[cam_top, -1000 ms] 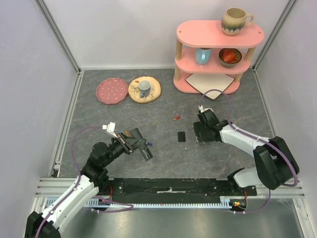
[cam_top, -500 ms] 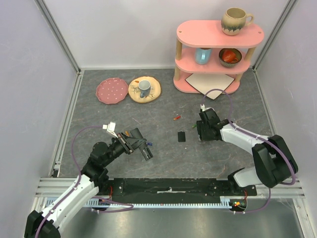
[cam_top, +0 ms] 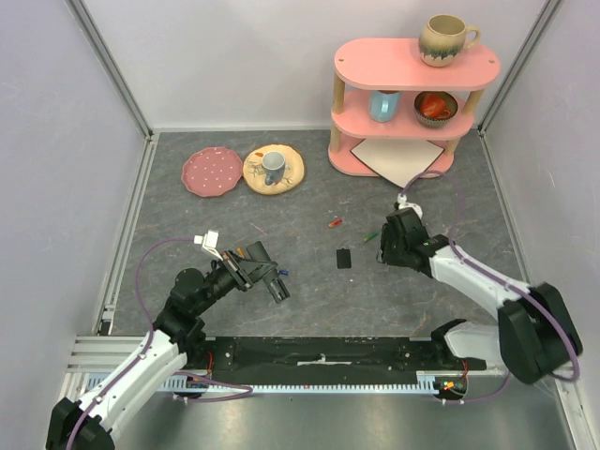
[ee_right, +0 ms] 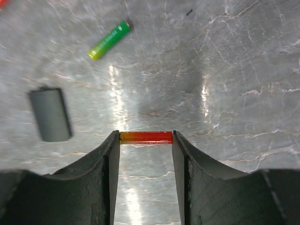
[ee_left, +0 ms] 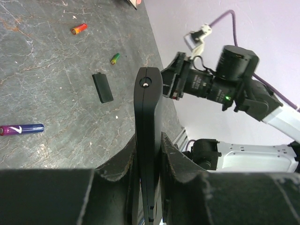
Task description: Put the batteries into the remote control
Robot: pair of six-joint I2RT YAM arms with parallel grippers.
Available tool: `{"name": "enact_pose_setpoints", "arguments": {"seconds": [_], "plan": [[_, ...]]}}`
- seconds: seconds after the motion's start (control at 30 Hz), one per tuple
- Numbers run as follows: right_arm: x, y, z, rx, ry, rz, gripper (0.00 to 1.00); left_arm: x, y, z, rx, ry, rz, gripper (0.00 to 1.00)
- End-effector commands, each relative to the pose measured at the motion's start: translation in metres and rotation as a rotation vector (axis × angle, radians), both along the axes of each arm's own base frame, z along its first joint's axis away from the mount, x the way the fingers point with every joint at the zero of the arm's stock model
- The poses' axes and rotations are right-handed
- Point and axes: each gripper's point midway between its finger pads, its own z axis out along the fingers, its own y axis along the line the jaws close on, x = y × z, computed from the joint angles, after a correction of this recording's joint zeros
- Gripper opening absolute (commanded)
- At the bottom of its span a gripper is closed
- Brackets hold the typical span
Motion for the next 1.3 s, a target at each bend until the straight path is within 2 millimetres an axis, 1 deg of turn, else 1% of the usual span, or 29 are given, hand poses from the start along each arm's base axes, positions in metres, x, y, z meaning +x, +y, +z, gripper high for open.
{"name": "enact_pose_setpoints", "arguments": {"seconds": [0.0,0.03,0.07,0.1,0.13,0.17,0.2,0.23,0.27,0.33,0.37,0.5,0.6,0.63,0.7,0.8,0.83,0.9,0.93,1.0,1.03,1.1,1.13,1.2,1.23,1.27], "plan": [[0.016,0.012,0.037,0.261,-0.145,-0.29,0.16,0.002,0.001,0.006,-0.03,-0.028,0.012,0.02],[0.018,0.014,0.042,0.349,-0.15,-0.404,0.13,0.003,0.001,0.004,-0.029,-0.018,0.014,0.02],[0.016,0.007,0.039,0.355,-0.148,-0.501,0.0,0.003,0.001,0.003,-0.031,-0.016,0.018,0.02],[0.015,0.001,0.037,0.36,-0.136,-0.584,0.0,0.004,0.002,0.003,-0.035,-0.01,0.022,0.02],[0.013,-0.004,0.031,0.385,-0.103,-0.734,0.0,0.004,0.001,0.002,-0.035,-0.004,0.022,0.02],[0.012,-0.01,0.033,0.346,-0.091,-0.779,0.0,0.005,0.002,0.001,-0.035,0.001,0.028,0.02],[0.013,-0.012,0.032,0.328,-0.082,-0.806,0.0,0.005,0.002,0.001,-0.038,0.002,0.028,0.02],[0.013,-0.014,0.027,0.298,-0.063,-0.843,0.0,0.005,0.002,0.002,-0.039,0.003,0.03,0.02],[0.014,-0.015,0.029,0.309,-0.06,-0.902,0.0,0.006,0.002,0.002,-0.041,0.002,0.033,0.02],[0.015,-0.016,0.026,0.313,-0.073,-0.958,0.0,0.006,0.002,0.003,-0.044,0.006,0.033,0.02],[0.016,-0.017,0.024,0.333,-0.081,-1.012,0.0,0.006,0.003,0.003,-0.045,0.004,0.037,0.02],[0.017,-0.025,0.019,0.288,-0.1,-1.072,0.0,0.007,0.003,0.002,-0.046,0.011,0.041,0.02],[0.019,-0.025,0.016,0.245,-0.081,-1.068,0.06,0.007,0.003,0.002,-0.044,0.014,0.044,0.02],[0.017,-0.026,0.011,0.228,-0.068,-1.07,0.11,0.007,0.004,0.0,-0.042,0.016,0.047,0.02],[0.015,-0.026,0.007,0.217,-0.059,-1.072,0.13,0.007,0.004,0.0,-0.042,0.018,0.049,0.02],[0.013,-0.025,0.001,0.209,-0.041,-1.061,0.2,0.007,0.004,-0.001,-0.038,0.024,0.05,0.02],[0.012,-0.025,-0.001,0.199,-0.036,-1.058,0.24,0.007,0.004,-0.002,-0.037,0.025,0.052,0.02],[0.01,-0.024,-0.005,0.188,-0.019,-1.05,0.28,0.008,0.005,-0.002,-0.036,0.024,0.053,0.02],[0.01,-0.024,-0.007,0.187,-0.014,-1.045,0.33,0.008,0.004,-0.002,-0.034,0.027,0.052,0.02],[0.009,-0.022,-0.009,0.182,0.002,-1.034,0.38,0.008,0.004,-0.002,-0.034,0.027,0.053,0.02],[0.01,-0.021,-0.009,0.183,0.003,-1.025,0.42,0.008,0.004,-0.002,-0.032,0.027,0.053,0.02],[0.01,-0.018,-0.009,0.185,0.012,-1.01,0.46,0.008,0.005,-0.003,-0.028,0.037,0.057,0.02],[0.011,-0.017,-0.008,0.186,0.012,-0.997,0.51,0.009,0.005,-0.003,-0.026,0.04,0.058,0.02],[0.013,-0.015,-0.004,0.195,0.01,-0.984,0.54,0.009,0.004,-0.004,-0.023,0.05,0.057,0.02],[0.014,-0.015,-0.002,0.198,0.008,-0.979,0.59,0.008,0.004,-0.004,-0.023,0.052,0.051,0.02],[0.014,-0.014,-0.001,0.194,0.007,-0.967,0.61,0.008,0.003,-0.004,-0.023,0.055,0.048,0.02]]}}
